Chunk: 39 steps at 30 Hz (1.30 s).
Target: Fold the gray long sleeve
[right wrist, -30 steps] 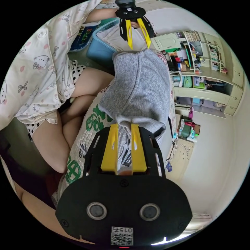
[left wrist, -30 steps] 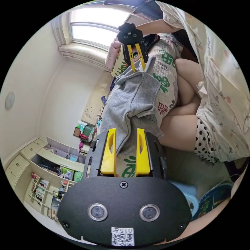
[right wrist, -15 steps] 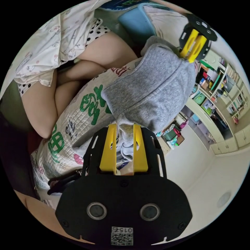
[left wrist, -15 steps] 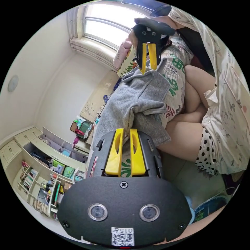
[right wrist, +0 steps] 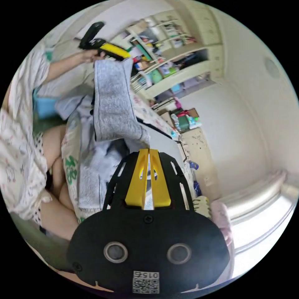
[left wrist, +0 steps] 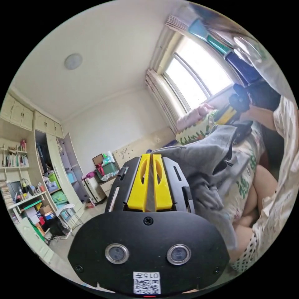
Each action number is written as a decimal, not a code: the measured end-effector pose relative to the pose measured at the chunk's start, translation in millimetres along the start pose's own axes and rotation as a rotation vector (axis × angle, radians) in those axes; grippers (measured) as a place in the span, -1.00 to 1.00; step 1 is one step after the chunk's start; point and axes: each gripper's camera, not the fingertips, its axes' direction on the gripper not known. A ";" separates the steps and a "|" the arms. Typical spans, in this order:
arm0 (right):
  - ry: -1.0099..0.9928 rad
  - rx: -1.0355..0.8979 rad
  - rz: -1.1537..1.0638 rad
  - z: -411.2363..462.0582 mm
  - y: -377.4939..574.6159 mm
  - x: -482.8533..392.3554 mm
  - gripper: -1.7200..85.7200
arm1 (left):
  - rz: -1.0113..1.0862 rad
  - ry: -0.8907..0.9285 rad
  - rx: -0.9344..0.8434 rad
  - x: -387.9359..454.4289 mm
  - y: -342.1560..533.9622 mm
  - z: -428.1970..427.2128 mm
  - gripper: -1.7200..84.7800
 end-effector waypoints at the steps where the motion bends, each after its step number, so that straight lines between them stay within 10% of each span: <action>1: -0.008 0.032 0.103 0.5 -0.8 35.8 -0.98 | -0.035 0.016 0.030 -17.2 -4.4 20.7 -0.95; 13: 0.268 0.264 0.569 50.7 -65.8 373.1 -0.98 | -0.136 -0.067 0.176 -108.6 -48.4 243.4 -0.94; 22: 0.240 -0.131 0.698 296.2 -127.6 523.1 -0.96 | -0.182 -0.212 -0.450 -136.6 105.1 522.8 -0.80; 29: -0.360 -0.090 0.663 163.1 8.2 454.3 -0.77 | -0.262 0.308 -0.385 -116.4 278.9 300.3 -0.80; 39: -0.374 -0.128 1.142 38.9 170.1 376.0 -0.65 | -0.698 0.072 -0.429 -53.0 503.0 34.2 -0.70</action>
